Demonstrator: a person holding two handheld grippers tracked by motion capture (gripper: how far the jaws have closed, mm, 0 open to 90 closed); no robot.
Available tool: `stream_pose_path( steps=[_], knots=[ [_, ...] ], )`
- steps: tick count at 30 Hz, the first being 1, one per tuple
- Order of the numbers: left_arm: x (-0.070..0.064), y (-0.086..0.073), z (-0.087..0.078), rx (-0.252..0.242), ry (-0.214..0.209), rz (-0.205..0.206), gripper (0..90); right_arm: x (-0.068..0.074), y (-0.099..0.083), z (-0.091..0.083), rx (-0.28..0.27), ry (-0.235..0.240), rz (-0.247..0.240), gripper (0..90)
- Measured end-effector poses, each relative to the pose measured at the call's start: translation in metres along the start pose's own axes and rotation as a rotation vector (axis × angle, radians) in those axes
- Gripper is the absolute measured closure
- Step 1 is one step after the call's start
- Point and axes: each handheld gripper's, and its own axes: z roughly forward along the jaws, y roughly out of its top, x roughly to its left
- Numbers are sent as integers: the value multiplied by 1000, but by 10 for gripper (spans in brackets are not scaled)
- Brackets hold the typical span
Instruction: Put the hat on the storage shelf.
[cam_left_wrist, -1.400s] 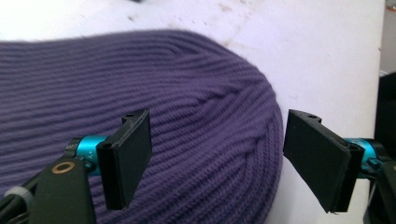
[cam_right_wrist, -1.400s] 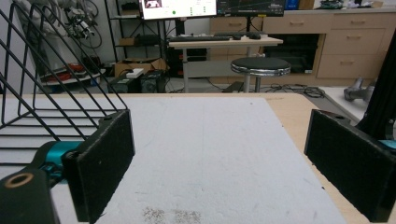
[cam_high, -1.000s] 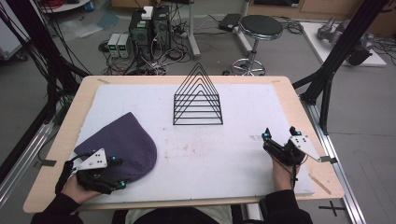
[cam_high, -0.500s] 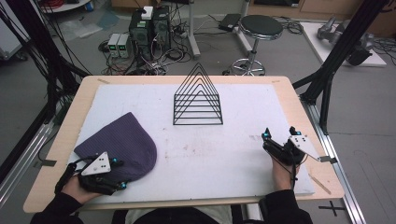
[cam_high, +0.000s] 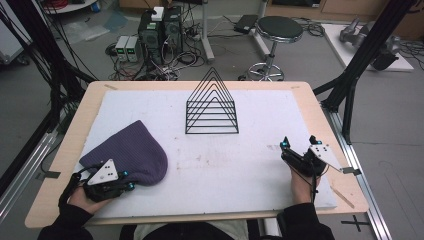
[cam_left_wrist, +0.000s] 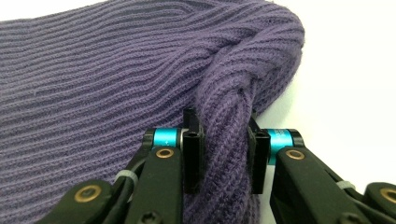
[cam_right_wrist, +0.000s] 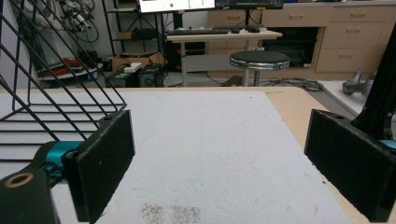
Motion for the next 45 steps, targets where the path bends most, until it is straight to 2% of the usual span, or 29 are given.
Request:
stream_pose_path(
  steps=[8,13,19,28,34,35,36,37,39,40,42,43,44,45],
  knots=[
    [4,5,0,-7,-9,-30,745,0,0,1,1,5,-6,78],
    [4,14,-3,-38,18,-19,748,0,0,0,-7,-9,-3,78],
    [6,26,-10,-101,69,-15,750,1,0,-1,-13,-6,2,78],
    [15,39,-18,-134,107,-27,750,2,1,-4,-24,-18,4,78],
    [25,57,-35,-218,151,-25,750,4,1,-3,-26,-13,-10,78],
    [25,57,-35,-218,151,-25,750,5,1,-3,-27,-13,-14,78],
    [28,63,-37,-248,162,-33,750,5,1,-3,-25,-10,-9,78],
    [29,66,-38,-272,164,-41,750,5,1,-3,-26,-11,-10,79],
    [30,69,-39,-289,168,-44,750,6,2,-3,-27,-8,-12,78],
    [34,76,-39,-316,165,-57,750,6,1,-3,-28,-7,-13,78],
    [36,80,-39,-325,164,-61,750,6,2,-3,-31,-8,-13,79],
    [39,89,-40,-351,165,-63,750,6,2,-4,-41,-11,-9,78],
    [39,89,-40,-351,165,-63,751,6,2,-4,-41,-11,-9,78],
    [40,100,-42,-386,169,-59,751,6,2,-5,-47,-7,-5,78]
  ],
)
